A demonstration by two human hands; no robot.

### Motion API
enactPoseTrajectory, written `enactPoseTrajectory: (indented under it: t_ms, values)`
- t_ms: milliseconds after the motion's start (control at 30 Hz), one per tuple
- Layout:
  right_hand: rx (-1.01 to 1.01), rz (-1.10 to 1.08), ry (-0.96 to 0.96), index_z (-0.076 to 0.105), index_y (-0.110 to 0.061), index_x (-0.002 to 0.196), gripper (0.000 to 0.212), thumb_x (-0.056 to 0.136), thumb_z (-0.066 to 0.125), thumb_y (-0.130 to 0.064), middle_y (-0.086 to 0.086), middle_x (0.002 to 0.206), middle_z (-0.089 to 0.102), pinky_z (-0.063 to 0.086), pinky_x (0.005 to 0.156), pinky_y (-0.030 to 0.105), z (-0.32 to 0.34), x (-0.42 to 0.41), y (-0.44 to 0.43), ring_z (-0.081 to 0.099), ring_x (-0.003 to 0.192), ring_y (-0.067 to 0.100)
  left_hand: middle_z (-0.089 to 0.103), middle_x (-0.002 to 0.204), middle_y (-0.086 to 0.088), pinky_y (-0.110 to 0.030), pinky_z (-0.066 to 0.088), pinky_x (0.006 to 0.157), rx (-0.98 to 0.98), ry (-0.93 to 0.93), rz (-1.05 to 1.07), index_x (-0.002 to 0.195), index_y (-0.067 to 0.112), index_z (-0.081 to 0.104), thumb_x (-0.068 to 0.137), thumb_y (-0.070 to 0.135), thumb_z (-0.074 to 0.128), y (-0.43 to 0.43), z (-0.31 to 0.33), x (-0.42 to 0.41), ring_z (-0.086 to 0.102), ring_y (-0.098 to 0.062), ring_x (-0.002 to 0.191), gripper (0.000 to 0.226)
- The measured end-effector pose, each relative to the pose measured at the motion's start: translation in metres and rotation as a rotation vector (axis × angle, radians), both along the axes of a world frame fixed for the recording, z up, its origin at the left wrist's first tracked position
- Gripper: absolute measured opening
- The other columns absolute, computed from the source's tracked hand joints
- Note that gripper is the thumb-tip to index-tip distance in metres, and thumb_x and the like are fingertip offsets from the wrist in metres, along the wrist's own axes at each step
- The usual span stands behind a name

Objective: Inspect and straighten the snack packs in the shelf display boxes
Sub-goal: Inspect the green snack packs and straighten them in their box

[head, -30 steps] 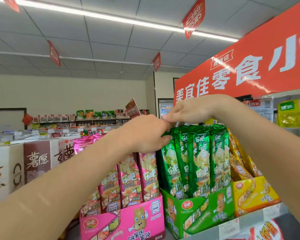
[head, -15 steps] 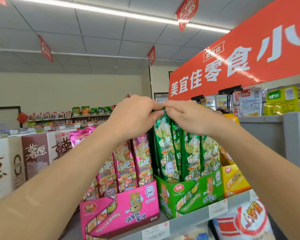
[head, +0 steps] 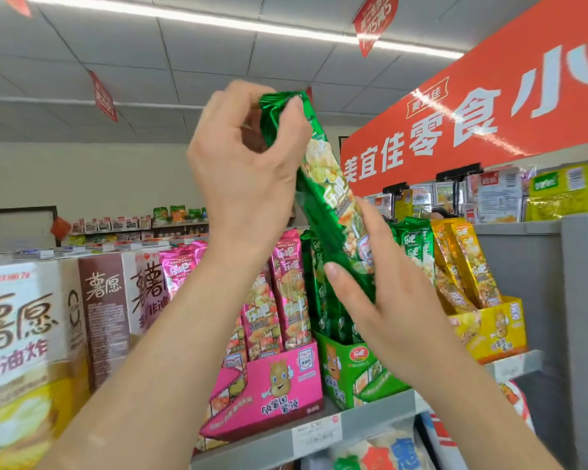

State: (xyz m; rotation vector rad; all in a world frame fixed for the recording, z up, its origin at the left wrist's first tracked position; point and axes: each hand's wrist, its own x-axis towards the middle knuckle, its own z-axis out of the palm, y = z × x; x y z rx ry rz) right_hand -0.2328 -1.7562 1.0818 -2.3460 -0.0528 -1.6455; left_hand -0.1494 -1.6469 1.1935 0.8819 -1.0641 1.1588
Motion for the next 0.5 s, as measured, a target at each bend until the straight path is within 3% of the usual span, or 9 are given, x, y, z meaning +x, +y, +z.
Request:
enactPoseTrajectory:
  t_ms: [33,133,233,267,300,367,400,433,500]
  values:
    - [0.057,0.041,0.009,0.007,-0.048,0.147,0.06,0.098,0.042,-0.053,-0.044,0.139,0.021,0.019,0.098,-0.001,-0.008,-0.001,0.006,0.023,0.124,-0.027,0.055,0.069,-0.003,-0.033,0.04,0.06,0.003,0.02,-0.045,0.074,0.023,0.057,0.088,0.021,0.065,0.002,-0.002,-0.004,0.048,-0.012,0.066,0.016]
    - [0.211,0.143,-0.005,0.012,-0.059,0.142,0.054,0.094,0.035,-0.064,-0.035,0.135,0.046,0.03,0.089,0.0,-0.032,-0.007,0.024,0.045,0.111,-0.017,0.051,0.062,0.012,-0.02,0.037,0.058,0.091,0.109,-0.268,0.072,0.022,0.058,0.089,0.021,0.068,0.006,-0.013,-0.018,0.045,-0.003,0.06,0.019]
    - [0.386,0.343,-0.014,0.021,-0.082,0.122,0.045,0.088,0.045,-0.064,-0.059,0.113,0.042,0.026,0.083,-0.011,-0.053,-0.018,0.042,0.036,0.118,-0.029,0.059,0.066,0.013,-0.021,0.044,0.064,0.316,0.224,-0.513,0.078,0.025,0.061,0.088,0.037,0.065,0.012,-0.034,-0.022,0.055,-0.009,0.063,0.016]
    - [0.437,0.427,-0.014,0.029,-0.082,0.118,0.043,0.088,0.05,-0.06,-0.057,0.106,0.048,0.032,0.081,-0.009,-0.06,-0.022,0.045,0.039,0.119,-0.021,0.066,0.075,0.006,-0.029,0.049,0.067,0.415,0.252,-0.603,0.082,0.029,0.064,0.085,0.041,0.066,0.014,-0.044,-0.02,0.062,-0.018,0.069,0.013]
    - [0.505,0.513,0.007,0.04,-0.076,0.119,0.04,0.084,0.055,-0.063,-0.047,0.106,0.058,0.041,0.084,0.0,-0.069,-0.026,0.046,0.055,0.11,-0.016,0.071,0.087,-0.002,-0.036,0.054,0.071,0.492,0.28,-0.693,0.088,0.032,0.066,0.08,0.04,0.069,0.016,-0.056,-0.018,0.067,-0.028,0.076,0.012]
    - [0.714,0.626,0.095,0.054,-0.065,0.119,0.052,0.07,0.061,-0.079,-0.023,0.115,0.067,0.047,0.097,0.025,-0.084,-0.032,0.048,0.057,0.103,-0.005,0.073,0.099,-0.013,-0.043,0.057,0.076,0.511,0.349,-0.772,0.101,0.033,0.066,0.072,0.033,0.076,0.02,-0.081,-0.017,0.07,-0.033,0.082,0.03]
    - [0.807,0.642,0.127,0.058,-0.067,0.111,0.048,0.065,0.063,-0.08,-0.024,0.113,0.069,0.048,0.097,0.026,-0.089,-0.035,0.048,0.061,0.105,-0.004,0.074,0.098,-0.014,-0.046,0.057,0.077,0.474,0.391,-0.765,0.103,0.032,0.067,0.07,0.032,0.078,0.021,-0.092,-0.016,0.07,-0.032,0.082,0.035]
    - [0.857,0.641,0.158,0.06,-0.07,0.103,0.039,0.064,0.063,-0.077,-0.027,0.104,0.07,0.049,0.09,0.019,-0.095,-0.038,0.048,0.063,0.097,-0.009,0.075,0.095,-0.014,-0.049,0.058,0.077,0.426,0.435,-0.742,0.103,0.032,0.068,0.069,0.031,0.079,0.021,-0.103,-0.017,0.071,-0.032,0.081,0.036]
    - [0.883,0.678,0.267,0.063,-0.062,0.109,0.043,0.069,0.065,-0.076,-0.019,0.094,0.073,0.048,0.077,0.016,-0.103,-0.044,0.046,0.066,0.085,-0.003,0.076,0.089,-0.011,-0.054,0.058,0.073,0.354,0.5,-0.679,0.096,0.033,0.069,0.07,0.031,0.08,0.019,-0.121,-0.017,0.071,-0.03,0.078,0.028]
